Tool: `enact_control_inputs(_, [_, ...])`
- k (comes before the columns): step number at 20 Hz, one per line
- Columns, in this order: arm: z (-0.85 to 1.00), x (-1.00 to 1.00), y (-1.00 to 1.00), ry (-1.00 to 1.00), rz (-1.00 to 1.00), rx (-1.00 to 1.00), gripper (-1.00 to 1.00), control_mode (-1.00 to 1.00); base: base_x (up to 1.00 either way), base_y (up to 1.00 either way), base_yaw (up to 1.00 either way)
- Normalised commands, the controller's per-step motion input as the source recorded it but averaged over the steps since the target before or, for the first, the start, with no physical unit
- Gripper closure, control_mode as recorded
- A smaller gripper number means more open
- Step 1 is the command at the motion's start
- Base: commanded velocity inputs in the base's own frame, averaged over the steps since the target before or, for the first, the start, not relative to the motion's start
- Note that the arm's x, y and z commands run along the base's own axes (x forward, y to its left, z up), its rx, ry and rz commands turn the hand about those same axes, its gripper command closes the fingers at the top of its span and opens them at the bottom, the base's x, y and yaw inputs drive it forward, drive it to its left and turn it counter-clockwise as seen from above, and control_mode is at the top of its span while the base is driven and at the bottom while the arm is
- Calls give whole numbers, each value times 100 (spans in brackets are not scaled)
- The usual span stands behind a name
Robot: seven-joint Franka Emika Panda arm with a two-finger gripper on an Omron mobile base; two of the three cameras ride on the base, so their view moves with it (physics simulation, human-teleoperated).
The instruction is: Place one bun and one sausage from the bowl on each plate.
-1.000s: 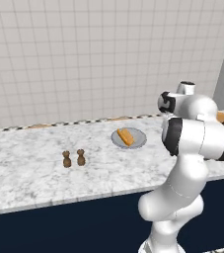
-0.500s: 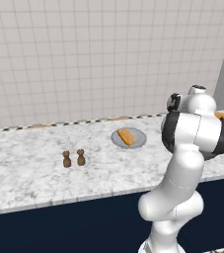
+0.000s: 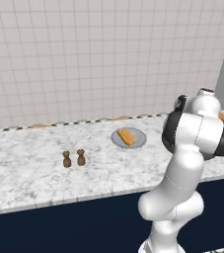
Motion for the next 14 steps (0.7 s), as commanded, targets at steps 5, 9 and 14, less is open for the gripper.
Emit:
enact_control_inputs(5, [-9, -4, -9, 0, 4, 0, -100, -100, 0, 0, 0])
enact_control_inputs(9, [-10, -9, -15, 0, 5, 0, -100, -100, 0, 0, 0])
enact_control_inputs(14, [-22, -44, 0, 2, 0, 0, -100, -100, 0, 0, 0])
